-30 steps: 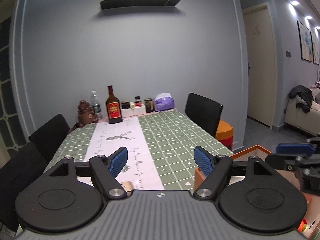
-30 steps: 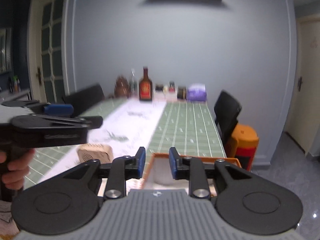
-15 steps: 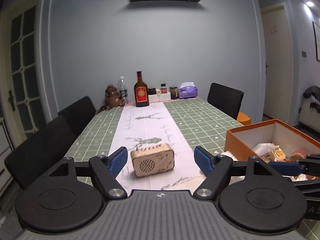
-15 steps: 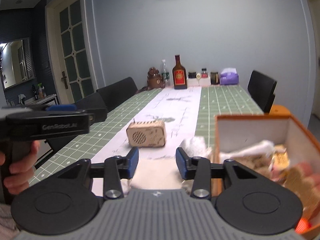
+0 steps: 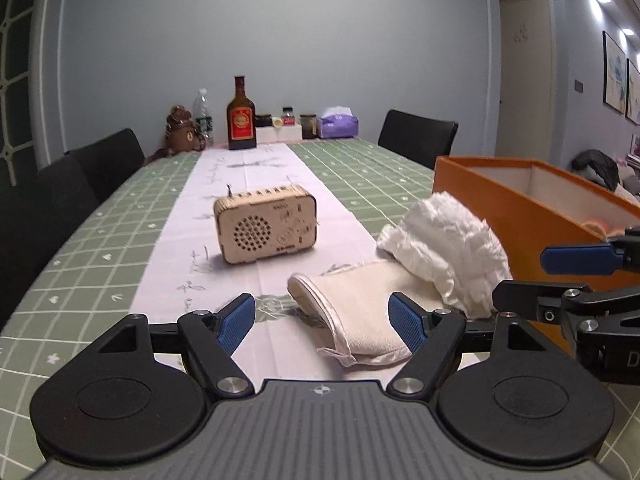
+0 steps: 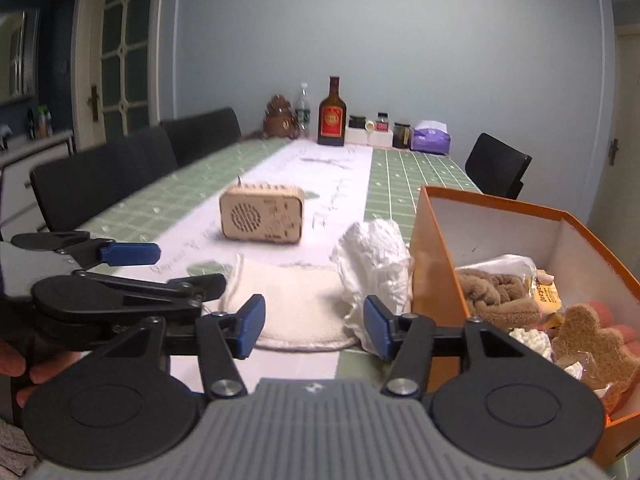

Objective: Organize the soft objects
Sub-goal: 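Grasp the crumpled white plastic bag with the right tool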

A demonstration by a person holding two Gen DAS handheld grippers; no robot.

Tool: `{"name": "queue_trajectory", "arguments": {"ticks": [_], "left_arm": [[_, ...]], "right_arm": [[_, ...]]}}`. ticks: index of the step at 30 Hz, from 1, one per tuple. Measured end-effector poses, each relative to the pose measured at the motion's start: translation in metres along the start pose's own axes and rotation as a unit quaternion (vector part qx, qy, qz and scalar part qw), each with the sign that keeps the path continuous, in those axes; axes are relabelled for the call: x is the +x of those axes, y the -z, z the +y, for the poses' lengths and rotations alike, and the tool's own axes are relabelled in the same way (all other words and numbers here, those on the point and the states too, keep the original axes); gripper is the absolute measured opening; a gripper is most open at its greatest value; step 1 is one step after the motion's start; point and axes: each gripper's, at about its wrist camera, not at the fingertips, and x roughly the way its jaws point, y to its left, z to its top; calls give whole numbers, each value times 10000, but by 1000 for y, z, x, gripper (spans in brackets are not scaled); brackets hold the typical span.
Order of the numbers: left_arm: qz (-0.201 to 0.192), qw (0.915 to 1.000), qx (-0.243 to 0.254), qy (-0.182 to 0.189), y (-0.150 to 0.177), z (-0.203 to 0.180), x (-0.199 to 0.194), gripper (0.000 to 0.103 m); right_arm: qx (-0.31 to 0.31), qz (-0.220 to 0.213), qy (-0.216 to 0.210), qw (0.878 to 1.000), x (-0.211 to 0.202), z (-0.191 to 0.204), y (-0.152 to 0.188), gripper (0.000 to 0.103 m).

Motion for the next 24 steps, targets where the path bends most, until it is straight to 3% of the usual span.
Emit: {"name": "queue_trajectory", "arguments": {"ticks": [5,9,14,18,21,24], "left_arm": [[604,9973,-377,186,7,5,30,84],[716,9960,-462,274,10,5,39,78],[941,9944,-357,309,9,-5,49,59],[1066,9932,-326,335,10,-11,54,37],[964,9952,-162,98,10,-16,49,19],[942,9955,-102,63,10,-16,45,15]], "right_arm": [[20,136,39,9999,10,0,-1,56],[-37,99,122,9999,11,0,-3,57],[18,101,45,9999,12,-1,-1,58],[-31,40,20,10000,6,-1,-1,59],[-164,-30,216,9996,1,-1,1,65],[-285,-5,423,9987,1,0,2,65]]}}
